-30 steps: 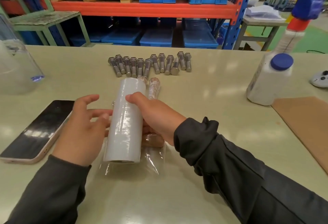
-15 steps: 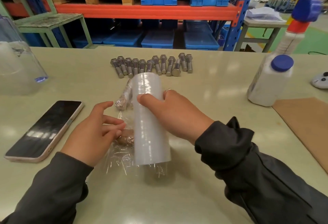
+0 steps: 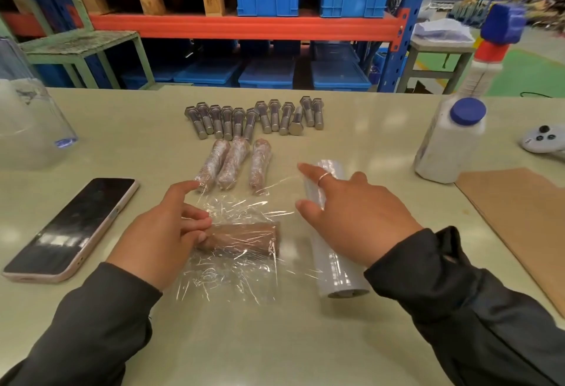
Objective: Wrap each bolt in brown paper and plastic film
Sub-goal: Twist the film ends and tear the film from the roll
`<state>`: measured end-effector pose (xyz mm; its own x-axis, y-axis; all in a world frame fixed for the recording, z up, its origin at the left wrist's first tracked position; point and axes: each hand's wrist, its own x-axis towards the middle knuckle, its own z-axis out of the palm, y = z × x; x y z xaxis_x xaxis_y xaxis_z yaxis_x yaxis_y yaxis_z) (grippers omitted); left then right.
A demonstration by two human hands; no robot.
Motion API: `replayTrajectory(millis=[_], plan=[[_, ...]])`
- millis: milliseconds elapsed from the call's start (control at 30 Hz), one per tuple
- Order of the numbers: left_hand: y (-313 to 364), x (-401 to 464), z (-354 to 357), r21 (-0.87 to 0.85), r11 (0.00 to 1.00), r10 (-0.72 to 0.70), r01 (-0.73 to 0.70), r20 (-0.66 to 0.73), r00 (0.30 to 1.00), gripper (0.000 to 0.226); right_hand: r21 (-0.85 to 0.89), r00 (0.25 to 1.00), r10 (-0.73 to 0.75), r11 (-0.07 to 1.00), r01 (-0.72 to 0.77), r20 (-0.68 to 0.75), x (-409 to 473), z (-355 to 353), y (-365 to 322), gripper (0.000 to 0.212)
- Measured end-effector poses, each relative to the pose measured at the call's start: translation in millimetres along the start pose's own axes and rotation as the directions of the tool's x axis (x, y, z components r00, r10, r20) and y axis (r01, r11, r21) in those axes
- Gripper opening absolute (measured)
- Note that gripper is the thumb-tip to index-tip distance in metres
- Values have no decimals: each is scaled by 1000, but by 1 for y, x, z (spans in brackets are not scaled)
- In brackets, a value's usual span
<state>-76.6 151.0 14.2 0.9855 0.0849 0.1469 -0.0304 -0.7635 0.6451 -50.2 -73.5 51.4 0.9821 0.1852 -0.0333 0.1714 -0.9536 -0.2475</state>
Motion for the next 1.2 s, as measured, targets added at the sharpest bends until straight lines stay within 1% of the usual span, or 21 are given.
replayTrajectory(millis=[100, 167, 233, 267, 300, 367, 400, 467, 500, 533, 667, 800, 867, 967, 1000, 1033, 1100, 1200], plan=[[2, 1, 0, 85, 996, 28, -28, 11, 1000, 54, -68, 1000, 23, 997, -23, 3, 1, 9, 3, 48], [4, 1, -2, 154, 985, 70, -76, 49, 996, 46, -98, 1000, 30, 995, -30, 1, 3, 14, 5, 47], [8, 3, -6, 221, 964, 122, -150, 133, 984, 40, -102, 999, 39, 994, -38, 7, 4, 17, 6, 47], [11, 5, -9, 251, 950, 140, -185, 187, 972, 41, -100, 999, 42, 994, -41, 6, 5, 18, 7, 47], [14, 7, -10, 285, 934, 145, -214, 246, 958, 48, -100, 999, 44, 994, -43, 3, 5, 18, 7, 46], [20, 12, -9, 398, 872, 139, -283, 354, 925, 68, -101, 999, 45, 994, -45, -7, 6, 19, 8, 46], [22, 15, -5, 469, 818, 148, -333, 389, 909, 72, -103, 999, 44, 994, -45, -12, 6, 19, 8, 46], [25, 21, 6, 571, 706, 198, -419, 409, 891, 69, -111, 999, 43, 993, -45, -18, 5, 20, 8, 46], [24, 24, 11, 585, 680, 222, -442, 409, 885, 65, -115, 999, 43, 992, -45, -20, 5, 20, 9, 47], [23, 28, 15, 578, 678, 237, -454, 413, 879, 60, -118, 999, 42, 992, -44, -24, 5, 20, 9, 46], [20, 36, 19, 479, 728, 270, -490, 456, 848, 48, -113, 999, 24, 993, -28, -36, 7, 21, 9, 45], [15, 36, 23, 417, 687, 429, -596, 429, 795, 41, -104, 1000, 1, 995, -4, -25, 9, 20, 11, 45], [17, 34, 23, 381, 678, 499, -628, 389, 774, 37, -94, 1000, 1, 996, -3, -17, 9, 18, 14, 45], [28, 30, 24, 365, 646, 564, -670, 363, 741, 30, -67, 1000, -5, 998, 3, -30, 8, 10, 23, 45], [33, 30, 26, 358, 650, 569, -670, 355, 742, 29, -53, 999, -5, 999, 3, -43, 8, 7, 27, 46], [39, 30, 27, 353, 671, 560, -651, 334, 758, 28, -38, 998, -1, 999, -1, -56, 8, 2, 32, 46], [49, 33, 32, 345, 710, 560, -614, 253, 789, 29, -15, 997, 6, 1000, -7, -81, 7, -7, 43, 46], [69, 37, 38, 359, 704, 599, -613, 162, 784, 20, 37, 994, 10, 999, -6, -112, 5, -20, 60, 47]])
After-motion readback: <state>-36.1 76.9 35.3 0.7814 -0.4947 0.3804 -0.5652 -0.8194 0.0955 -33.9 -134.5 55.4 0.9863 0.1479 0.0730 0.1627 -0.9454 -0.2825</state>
